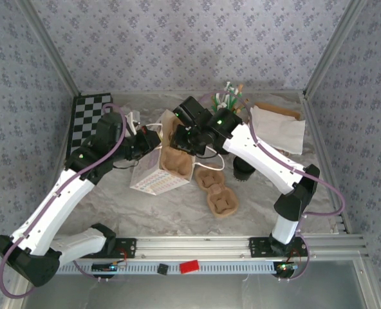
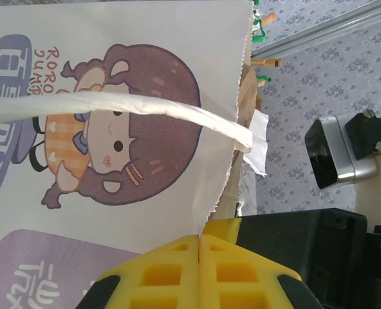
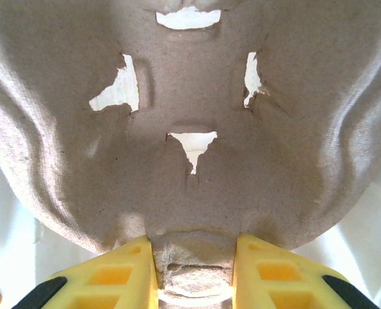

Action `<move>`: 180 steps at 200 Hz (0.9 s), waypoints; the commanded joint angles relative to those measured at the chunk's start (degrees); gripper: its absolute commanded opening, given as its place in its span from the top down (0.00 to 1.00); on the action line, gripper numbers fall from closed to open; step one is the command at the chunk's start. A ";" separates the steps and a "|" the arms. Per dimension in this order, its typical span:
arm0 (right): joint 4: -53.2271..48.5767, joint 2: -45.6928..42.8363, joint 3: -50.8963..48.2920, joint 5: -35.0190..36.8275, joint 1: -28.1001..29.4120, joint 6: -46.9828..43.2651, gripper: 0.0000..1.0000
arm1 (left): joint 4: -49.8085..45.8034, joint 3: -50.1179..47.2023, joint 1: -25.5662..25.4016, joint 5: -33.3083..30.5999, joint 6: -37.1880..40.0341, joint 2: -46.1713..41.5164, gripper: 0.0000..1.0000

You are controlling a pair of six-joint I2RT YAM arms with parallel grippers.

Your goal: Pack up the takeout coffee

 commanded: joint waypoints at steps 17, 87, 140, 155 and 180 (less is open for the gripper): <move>-1.62 -1.56 -1.26 3.42 -0.40 -1.73 0.68 | 2.45 -0.04 0.53 1.95 -1.36 -0.78 1.00; -3.01 -1.65 1.43 7.49 -1.42 -4.13 0.68 | 3.52 -0.38 1.80 6.47 -3.24 -0.51 1.00; -3.05 -1.02 2.93 10.15 -2.17 -5.50 0.68 | 3.17 0.17 1.92 7.92 -3.17 -0.53 1.00; -3.16 -1.19 3.67 10.94 -2.57 -5.90 0.68 | 3.02 0.24 2.03 7.92 -3.12 -0.61 1.00; -4.79 -0.69 5.42 11.89 -2.60 -7.04 0.68 | 1.99 0.84 2.69 7.69 -2.37 -0.56 1.00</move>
